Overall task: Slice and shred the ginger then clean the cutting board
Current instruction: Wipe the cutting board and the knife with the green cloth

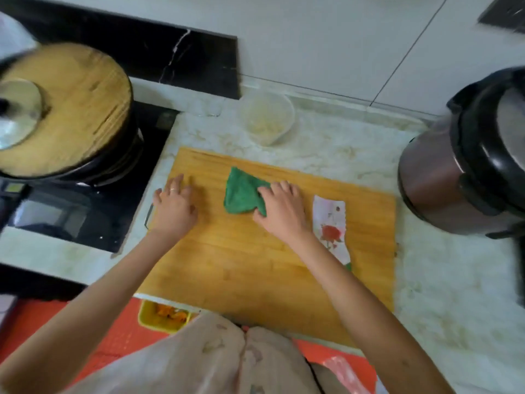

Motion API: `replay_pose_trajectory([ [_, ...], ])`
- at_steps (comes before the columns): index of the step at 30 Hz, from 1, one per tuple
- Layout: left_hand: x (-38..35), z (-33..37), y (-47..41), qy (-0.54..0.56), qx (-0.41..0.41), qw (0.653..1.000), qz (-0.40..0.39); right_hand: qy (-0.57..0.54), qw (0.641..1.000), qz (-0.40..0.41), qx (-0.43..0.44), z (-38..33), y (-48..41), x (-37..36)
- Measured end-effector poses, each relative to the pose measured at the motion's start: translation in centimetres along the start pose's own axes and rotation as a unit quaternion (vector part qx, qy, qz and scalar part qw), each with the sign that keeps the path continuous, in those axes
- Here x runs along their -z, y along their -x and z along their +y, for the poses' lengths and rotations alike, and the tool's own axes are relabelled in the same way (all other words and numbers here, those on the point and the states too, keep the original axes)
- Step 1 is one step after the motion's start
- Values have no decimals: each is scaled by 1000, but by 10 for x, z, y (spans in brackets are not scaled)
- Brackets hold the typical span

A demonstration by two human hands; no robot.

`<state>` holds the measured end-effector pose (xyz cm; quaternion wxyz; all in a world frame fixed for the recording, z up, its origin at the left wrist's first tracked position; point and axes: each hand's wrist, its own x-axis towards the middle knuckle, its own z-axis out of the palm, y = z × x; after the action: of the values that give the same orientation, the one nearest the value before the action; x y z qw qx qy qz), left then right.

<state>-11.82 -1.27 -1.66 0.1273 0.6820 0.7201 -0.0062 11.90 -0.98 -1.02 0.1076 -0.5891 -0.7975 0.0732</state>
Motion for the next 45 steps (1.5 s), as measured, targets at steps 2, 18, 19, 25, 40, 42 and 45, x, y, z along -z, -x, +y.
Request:
replay_pose_trajectory([
  [2,-3,-25,23,-10,33,998,-59,42,994,-97,-11,-12,10,-22],
  [18,-41,-105,130,165,107,980,27,41,995,-77,-49,-142,-69,-89],
  [19,-44,-106,134,163,119,978,50,30,996,-78,-9,-154,-46,-91],
  [25,-45,-108,135,223,109,967,65,16,985,-67,156,-110,24,-79],
  [40,-20,-167,131,313,231,900,194,-32,956,-146,254,-220,51,-100],
  [42,-25,-174,128,307,207,910,185,-69,905,-211,362,-212,69,-90],
  [45,-28,-177,123,288,168,927,169,-124,924,-190,306,-178,45,-73],
])
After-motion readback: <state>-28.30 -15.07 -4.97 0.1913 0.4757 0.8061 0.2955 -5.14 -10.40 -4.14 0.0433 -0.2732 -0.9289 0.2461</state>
